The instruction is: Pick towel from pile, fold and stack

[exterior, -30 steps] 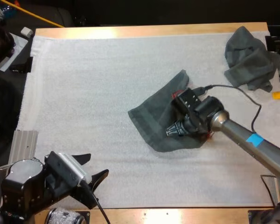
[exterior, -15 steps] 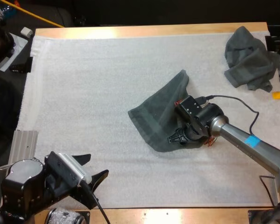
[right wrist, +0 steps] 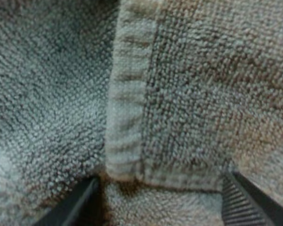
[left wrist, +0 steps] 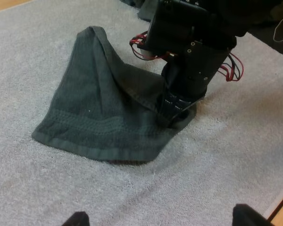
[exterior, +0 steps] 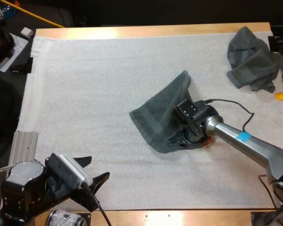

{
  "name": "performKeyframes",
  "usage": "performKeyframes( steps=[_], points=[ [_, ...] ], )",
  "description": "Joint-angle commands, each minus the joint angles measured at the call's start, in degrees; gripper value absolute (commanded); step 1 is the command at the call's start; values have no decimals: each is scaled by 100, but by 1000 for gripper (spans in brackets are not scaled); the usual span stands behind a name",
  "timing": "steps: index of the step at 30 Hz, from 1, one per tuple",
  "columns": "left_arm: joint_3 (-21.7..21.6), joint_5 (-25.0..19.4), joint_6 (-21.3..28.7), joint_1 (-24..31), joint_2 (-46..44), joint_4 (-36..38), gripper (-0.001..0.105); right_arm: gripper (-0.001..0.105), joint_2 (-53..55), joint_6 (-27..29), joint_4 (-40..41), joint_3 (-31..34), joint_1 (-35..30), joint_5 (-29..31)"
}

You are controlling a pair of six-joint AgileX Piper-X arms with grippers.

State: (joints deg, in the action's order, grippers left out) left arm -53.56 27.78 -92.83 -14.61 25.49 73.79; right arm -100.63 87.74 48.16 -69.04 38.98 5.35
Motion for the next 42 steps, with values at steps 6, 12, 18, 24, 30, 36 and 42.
performKeyframes(
  steps=[6,12,18,24,30,36,42],
  points=[
    [-25,39,-46,-10,12,20,59,45,-223,-174,-324,12,-12,34],
    [-26,40,-37,-14,9,42,59,23,-286,-232,-321,-17,-19,387],
    [-28,32,-35,-11,17,30,59,20,-297,-185,-293,-143,-6,708],
    [-34,39,-19,-27,6,28,59,1,-58,-135,-272,-230,28,570],
    [-30,37,-23,-36,12,23,59,1,144,98,-186,-323,26,758],
    [-34,22,-7,-25,17,39,59,1,350,606,-162,-661,-30,1311],
    [-34,14,-2,-24,15,38,59,1,349,840,-158,-1043,-378,1596]
  ],
)
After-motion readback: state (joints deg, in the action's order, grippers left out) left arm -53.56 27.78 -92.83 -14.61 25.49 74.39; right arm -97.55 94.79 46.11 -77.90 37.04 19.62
